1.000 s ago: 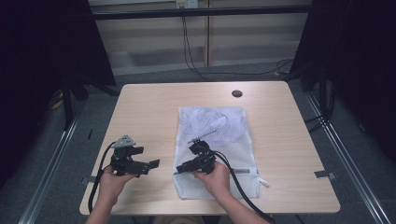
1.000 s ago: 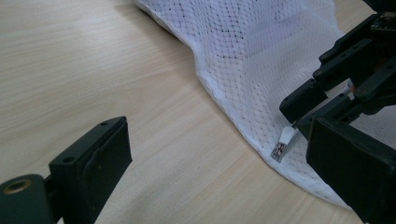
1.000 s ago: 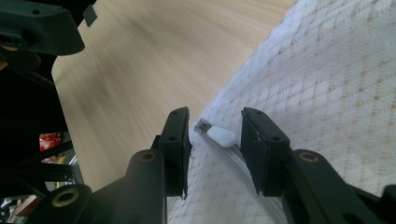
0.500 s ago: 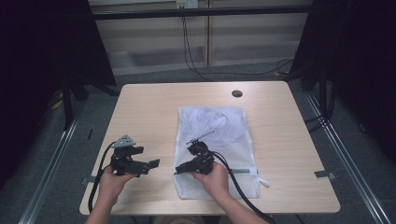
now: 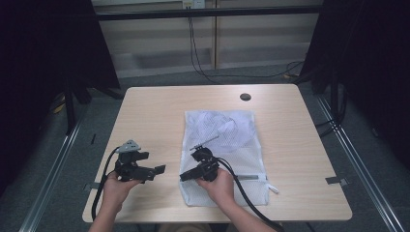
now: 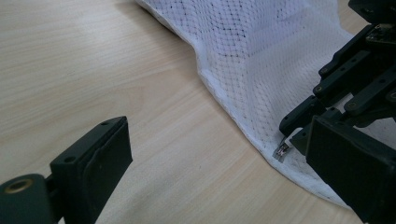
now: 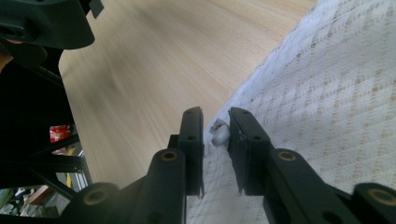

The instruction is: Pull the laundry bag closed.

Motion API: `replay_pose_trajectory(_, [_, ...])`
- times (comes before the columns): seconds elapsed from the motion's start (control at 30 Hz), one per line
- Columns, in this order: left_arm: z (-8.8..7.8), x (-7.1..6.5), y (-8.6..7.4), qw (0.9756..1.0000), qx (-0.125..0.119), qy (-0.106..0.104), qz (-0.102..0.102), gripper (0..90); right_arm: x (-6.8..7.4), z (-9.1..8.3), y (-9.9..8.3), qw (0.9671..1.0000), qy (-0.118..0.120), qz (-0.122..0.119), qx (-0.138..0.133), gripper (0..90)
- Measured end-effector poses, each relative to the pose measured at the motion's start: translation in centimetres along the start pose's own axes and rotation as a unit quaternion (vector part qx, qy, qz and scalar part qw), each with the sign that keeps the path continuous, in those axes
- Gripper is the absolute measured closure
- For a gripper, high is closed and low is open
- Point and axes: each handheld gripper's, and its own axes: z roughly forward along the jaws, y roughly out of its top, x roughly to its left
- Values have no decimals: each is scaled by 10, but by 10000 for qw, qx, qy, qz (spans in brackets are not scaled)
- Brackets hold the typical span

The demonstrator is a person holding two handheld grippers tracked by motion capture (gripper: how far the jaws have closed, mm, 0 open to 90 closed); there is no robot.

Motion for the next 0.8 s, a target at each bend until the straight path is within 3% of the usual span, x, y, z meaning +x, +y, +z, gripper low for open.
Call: replay_pose_trajectory(0.8, [4,-1,0,10000,77,-4,39,68,0,4,2,9999,-78,46,82,807])
